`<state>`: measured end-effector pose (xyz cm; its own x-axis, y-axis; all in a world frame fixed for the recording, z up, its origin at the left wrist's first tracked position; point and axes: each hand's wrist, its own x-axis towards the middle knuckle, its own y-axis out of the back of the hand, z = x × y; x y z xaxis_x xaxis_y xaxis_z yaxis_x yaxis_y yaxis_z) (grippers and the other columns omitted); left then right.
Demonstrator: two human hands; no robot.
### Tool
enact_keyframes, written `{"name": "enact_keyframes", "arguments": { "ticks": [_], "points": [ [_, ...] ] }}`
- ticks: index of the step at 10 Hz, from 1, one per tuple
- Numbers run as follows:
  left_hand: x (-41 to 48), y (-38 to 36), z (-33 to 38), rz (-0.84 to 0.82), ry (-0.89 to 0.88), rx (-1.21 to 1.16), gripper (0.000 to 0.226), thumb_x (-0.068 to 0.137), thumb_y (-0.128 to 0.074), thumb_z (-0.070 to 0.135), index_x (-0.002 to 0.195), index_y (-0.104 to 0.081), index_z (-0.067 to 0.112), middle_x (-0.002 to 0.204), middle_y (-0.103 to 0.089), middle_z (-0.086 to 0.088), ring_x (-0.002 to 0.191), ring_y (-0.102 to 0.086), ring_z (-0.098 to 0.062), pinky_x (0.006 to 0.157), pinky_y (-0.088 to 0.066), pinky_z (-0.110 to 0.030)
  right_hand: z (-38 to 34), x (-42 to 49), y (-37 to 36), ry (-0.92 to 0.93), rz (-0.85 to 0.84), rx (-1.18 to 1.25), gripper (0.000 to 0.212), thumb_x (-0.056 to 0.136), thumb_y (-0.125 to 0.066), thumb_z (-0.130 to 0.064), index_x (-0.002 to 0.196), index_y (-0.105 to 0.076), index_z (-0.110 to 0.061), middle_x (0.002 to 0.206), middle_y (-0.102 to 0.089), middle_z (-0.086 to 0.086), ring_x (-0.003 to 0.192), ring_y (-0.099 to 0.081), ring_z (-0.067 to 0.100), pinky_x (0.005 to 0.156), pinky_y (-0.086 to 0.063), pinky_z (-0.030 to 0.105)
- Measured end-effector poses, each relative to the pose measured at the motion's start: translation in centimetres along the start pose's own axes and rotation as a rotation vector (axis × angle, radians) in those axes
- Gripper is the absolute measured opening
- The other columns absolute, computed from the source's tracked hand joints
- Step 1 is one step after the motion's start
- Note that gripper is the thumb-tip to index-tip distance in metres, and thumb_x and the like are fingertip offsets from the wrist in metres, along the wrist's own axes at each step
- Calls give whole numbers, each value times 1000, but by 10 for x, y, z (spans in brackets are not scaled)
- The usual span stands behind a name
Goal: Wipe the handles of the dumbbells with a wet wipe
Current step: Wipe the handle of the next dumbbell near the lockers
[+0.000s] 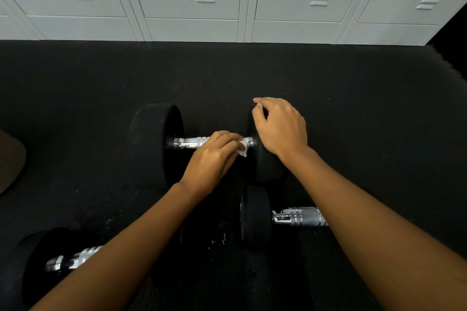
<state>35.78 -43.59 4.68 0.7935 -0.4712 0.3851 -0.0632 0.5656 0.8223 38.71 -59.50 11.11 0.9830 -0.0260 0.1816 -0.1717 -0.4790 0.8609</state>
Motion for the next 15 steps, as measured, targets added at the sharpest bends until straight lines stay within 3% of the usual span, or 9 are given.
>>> {"name": "enact_keyframes", "arguments": {
  "ticks": [2,3,4,6,8,10,11,13,15],
  "points": [
    [10,7,2,-13,167,-97,27,92,-54,18,118,-61,15,117,-64,-1,112,-52,-15,93,-39,-23,1,0,0,1,5,1,34,95,-38,-27,120,-59,-17,122,-62,-2,117,-51,13,96,-38,30],
    [25,13,-2,-121,351,-189,30,93,-51,22,122,-58,18,114,-66,-4,107,-58,-17,93,-46,-31,1,0,-1,0,-3,1,35,95,-37,-27,121,-59,-18,123,-61,-2,118,-50,12,98,-38,31],
    [40,17,-6,-257,451,-205,29,94,-49,24,121,-59,20,108,-68,-7,96,-62,-22,81,-50,-34,1,1,-1,-3,-6,0,35,95,-37,-27,121,-59,-18,124,-61,-2,119,-49,12,98,-37,31],
    [32,25,-7,-353,424,-212,33,92,-51,29,125,-54,24,111,-65,-6,99,-60,-16,85,-51,-34,2,1,-1,2,-9,-1,35,95,-37,-27,122,-58,-17,124,-60,-1,119,-49,13,100,-37,33],
    [70,22,-13,-530,564,-232,27,93,-50,28,114,-63,15,114,-64,-5,95,-54,-10,83,-41,-25,2,1,-2,-2,-7,-3,35,95,-37,-27,121,-58,-17,124,-61,-1,119,-49,13,100,-36,33],
    [59,25,-9,-427,488,-286,24,89,-58,25,111,-63,18,106,-67,-1,101,-59,-12,85,-44,-25,3,1,-1,-1,-8,13,35,95,-38,-27,121,-59,-17,124,-61,-1,118,-49,13,101,-36,33],
    [69,24,-10,-478,541,-254,25,90,-58,24,112,-64,16,111,-65,-3,106,-57,-15,86,-41,-25,2,1,-1,2,-8,14,35,95,-38,-27,121,-59,-17,124,-61,-1,118,-50,13,101,-36,33],
    [58,15,-3,-352,487,-231,20,87,-61,27,105,-67,19,101,-70,-1,92,-63,-14,85,-51,-38,3,1,-2,5,-4,18,35,95,-38,-26,121,-59,-16,123,-61,0,118,-50,14,101,-36,34],
    [56,9,-5,-282,520,-281,16,85,-64,24,99,-70,19,98,-71,0,93,-63,-13,87,-51,-38,2,2,-2,7,-7,9,35,95,-37,-26,120,-59,-16,123,-61,0,118,-50,13,101,-36,33]
  ]
}}
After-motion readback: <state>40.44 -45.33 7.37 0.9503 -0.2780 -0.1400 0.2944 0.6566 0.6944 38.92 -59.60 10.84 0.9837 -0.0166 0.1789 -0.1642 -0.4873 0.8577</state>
